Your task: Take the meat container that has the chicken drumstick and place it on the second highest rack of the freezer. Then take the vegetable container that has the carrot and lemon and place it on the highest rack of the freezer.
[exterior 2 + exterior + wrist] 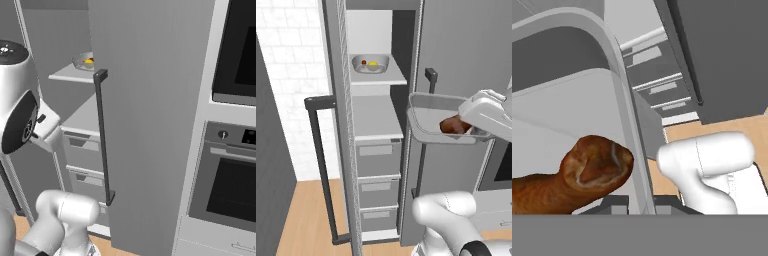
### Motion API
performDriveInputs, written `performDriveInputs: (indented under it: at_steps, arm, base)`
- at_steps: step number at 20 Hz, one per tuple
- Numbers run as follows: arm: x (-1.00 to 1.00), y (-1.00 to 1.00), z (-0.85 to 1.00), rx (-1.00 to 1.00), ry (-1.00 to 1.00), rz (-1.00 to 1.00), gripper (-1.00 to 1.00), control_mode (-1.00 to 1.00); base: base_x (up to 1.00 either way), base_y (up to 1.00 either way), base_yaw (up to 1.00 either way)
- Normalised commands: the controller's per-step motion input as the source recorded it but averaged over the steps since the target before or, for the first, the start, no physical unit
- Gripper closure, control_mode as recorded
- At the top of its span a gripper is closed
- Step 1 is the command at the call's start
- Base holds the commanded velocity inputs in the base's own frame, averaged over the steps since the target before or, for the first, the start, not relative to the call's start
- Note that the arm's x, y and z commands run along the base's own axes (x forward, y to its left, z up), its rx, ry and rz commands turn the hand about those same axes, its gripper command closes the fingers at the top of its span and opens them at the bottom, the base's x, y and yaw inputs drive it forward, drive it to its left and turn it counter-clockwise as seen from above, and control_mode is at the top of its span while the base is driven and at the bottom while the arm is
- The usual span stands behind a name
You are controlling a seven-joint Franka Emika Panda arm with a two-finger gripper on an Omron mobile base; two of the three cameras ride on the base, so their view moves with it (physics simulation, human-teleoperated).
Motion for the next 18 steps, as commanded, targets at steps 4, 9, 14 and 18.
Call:
performDriveInputs:
  at_steps: [4,9,14,18]
  arm:
    - [0.03,0.54,-0.61,0.1,0.0,-0.51,1.0,-1.0]
    - [0.12,0.42,-0.73,0.24,-0.04,-0.57,1.0,-1.0]
    - [0.43,0.22,-0.52,0.32,0.0,-0.73,1.0,-1.0]
    - [0.79,0.23,-0.04,0.14,0.05,-0.43,1.0,-1.0]
  base:
    - [0.0,0.0,0.0]
    - [0.0,0.0,0.0]
    - [0.0,0.0,0.0]
    - [0.0,0.0,0.0]
